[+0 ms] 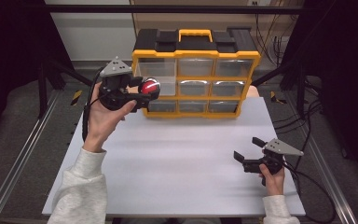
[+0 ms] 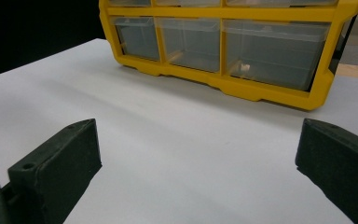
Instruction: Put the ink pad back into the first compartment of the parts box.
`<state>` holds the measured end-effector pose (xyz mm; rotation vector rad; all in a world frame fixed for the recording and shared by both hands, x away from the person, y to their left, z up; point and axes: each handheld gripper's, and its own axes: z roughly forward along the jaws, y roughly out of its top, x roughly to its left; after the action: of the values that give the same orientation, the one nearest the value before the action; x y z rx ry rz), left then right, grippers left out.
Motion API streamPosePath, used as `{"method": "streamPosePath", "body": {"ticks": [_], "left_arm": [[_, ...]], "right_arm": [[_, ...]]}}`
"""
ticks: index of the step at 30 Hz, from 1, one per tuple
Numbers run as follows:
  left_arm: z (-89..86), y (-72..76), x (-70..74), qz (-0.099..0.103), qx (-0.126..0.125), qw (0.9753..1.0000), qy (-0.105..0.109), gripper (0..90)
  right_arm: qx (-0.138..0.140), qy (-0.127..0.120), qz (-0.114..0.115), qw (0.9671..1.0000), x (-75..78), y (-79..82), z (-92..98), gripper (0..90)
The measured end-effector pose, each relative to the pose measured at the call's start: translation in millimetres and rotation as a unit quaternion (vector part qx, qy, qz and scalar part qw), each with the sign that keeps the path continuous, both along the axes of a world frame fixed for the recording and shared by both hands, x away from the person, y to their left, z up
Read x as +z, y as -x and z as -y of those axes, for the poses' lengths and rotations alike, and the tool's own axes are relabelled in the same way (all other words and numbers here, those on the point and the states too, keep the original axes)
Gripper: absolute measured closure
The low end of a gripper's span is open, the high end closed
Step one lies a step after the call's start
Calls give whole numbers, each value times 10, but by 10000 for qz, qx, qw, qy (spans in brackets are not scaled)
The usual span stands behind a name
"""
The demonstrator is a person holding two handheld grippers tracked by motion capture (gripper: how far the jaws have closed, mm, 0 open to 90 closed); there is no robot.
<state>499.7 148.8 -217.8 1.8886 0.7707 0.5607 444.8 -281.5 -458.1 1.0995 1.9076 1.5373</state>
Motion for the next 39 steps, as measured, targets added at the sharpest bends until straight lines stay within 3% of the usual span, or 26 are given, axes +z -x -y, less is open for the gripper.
{"method": "streamPosePath", "body": {"ticks": [11, 39], "left_arm": [[48, -137, 129, 5, 158, 9999, -40, 294], [131, -516, 212, 13, 480, 9988, -68, 294]], "right_arm": [[-2, -1, 4, 10000, 1, 0, 0, 4], [-5, -1, 14, 10000, -1, -3, 3, 4]]}}
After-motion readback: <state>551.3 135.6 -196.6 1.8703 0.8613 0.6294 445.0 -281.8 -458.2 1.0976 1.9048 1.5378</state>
